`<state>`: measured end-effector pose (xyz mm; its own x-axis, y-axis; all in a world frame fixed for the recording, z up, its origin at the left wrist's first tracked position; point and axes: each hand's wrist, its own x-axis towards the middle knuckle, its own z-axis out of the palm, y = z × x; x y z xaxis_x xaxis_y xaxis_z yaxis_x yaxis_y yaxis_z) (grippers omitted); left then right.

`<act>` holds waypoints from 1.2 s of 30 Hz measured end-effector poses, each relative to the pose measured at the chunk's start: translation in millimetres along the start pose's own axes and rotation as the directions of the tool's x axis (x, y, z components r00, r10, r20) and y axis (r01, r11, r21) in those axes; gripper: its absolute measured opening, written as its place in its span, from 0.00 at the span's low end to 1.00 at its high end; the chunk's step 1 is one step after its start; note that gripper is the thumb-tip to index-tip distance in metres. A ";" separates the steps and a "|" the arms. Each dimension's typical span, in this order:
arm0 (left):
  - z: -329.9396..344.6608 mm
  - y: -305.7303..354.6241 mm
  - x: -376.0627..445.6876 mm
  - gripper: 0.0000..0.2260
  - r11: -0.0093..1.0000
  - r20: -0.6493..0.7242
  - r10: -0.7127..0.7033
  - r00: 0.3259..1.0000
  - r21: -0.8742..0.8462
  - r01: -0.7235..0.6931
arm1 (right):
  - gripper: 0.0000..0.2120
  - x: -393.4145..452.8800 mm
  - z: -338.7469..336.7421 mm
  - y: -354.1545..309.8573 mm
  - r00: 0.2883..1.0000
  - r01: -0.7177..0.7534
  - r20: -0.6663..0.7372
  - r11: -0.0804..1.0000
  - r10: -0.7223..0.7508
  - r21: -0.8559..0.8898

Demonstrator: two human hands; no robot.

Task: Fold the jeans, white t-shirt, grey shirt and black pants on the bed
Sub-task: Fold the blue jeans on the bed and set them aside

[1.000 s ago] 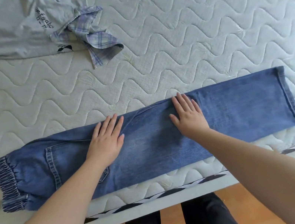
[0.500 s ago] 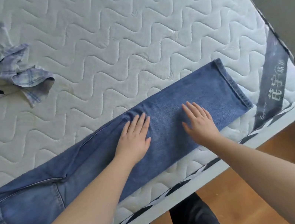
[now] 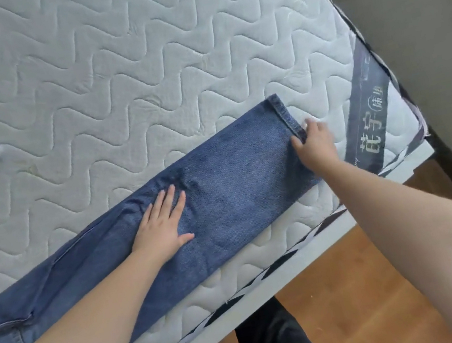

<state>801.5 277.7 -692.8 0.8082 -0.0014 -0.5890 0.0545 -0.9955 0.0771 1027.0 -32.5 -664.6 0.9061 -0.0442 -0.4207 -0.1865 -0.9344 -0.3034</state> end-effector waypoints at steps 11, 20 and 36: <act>-5.4 3.7 -1.5 0.45 1.000 -0.012 -0.015 1.000 -0.015 0.015 | 0.12 1.7 -24.4 -23.5 0.957 0.203 0.244 0.965 -0.159 -0.167; -30.1 -3.3 -4.1 0.40 0.983 0.124 0.040 0.991 -0.180 -0.017 | 0.07 -105.2 -34.3 -102.6 0.863 0.386 0.415 0.905 -0.286 -0.179; 27.4 -128.0 -167.9 0.23 0.883 -0.392 -0.361 0.846 -0.434 0.176 | 0.27 -273.1 81.1 -232.4 0.770 0.583 0.385 0.807 -0.508 -0.100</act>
<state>642.8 402.8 -625.8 0.8940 0.3953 -0.2111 0.4450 -0.8387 0.3139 792.1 225.4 -548.5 0.6462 0.5773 -0.4992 0.4154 -0.8148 -0.4045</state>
